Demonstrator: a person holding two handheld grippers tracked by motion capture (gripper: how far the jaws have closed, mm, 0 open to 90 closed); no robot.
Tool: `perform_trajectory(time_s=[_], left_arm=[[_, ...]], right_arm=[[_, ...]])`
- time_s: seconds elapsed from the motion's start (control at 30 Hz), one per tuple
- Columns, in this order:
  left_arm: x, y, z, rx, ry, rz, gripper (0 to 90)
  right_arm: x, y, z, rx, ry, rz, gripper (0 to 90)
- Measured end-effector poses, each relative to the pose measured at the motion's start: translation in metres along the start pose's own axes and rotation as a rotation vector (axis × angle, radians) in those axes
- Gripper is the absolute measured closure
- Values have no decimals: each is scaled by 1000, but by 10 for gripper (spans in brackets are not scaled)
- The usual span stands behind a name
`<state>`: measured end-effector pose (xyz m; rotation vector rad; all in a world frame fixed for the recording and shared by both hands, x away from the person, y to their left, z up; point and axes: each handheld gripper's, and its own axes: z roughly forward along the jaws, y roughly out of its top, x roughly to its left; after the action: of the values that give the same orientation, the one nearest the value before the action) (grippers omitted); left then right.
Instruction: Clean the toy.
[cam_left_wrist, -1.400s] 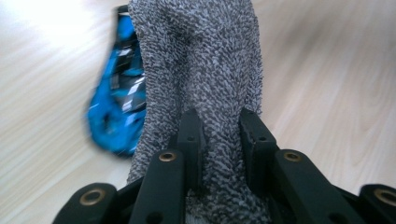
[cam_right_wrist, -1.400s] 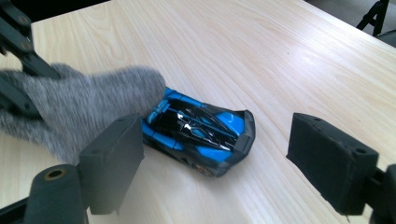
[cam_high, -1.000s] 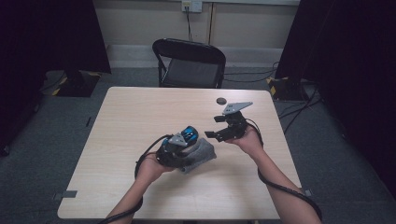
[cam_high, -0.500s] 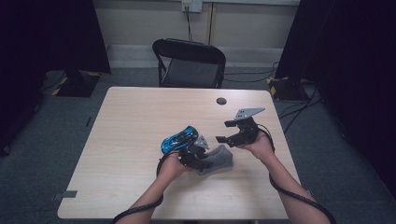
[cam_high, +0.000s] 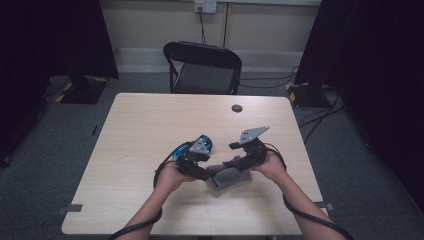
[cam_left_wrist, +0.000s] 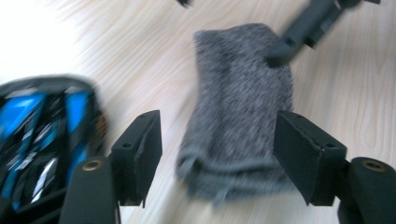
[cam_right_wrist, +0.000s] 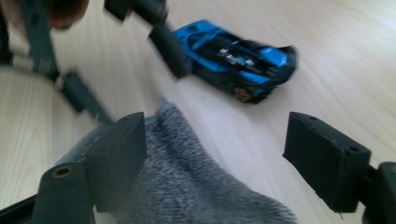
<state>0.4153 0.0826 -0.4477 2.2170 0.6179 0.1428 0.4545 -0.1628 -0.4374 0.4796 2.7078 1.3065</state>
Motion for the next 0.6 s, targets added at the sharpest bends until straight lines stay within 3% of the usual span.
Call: perform_trajectory(time_s=[0.23,0.6], left_arm=[[12,-16,-26,-7,50,-38,310],[30,-25,-36,-28,114,-101,304]], right_arm=[[12,-14,6,34,78,-52,292],[21,-35,16,97,93,-118,376]])
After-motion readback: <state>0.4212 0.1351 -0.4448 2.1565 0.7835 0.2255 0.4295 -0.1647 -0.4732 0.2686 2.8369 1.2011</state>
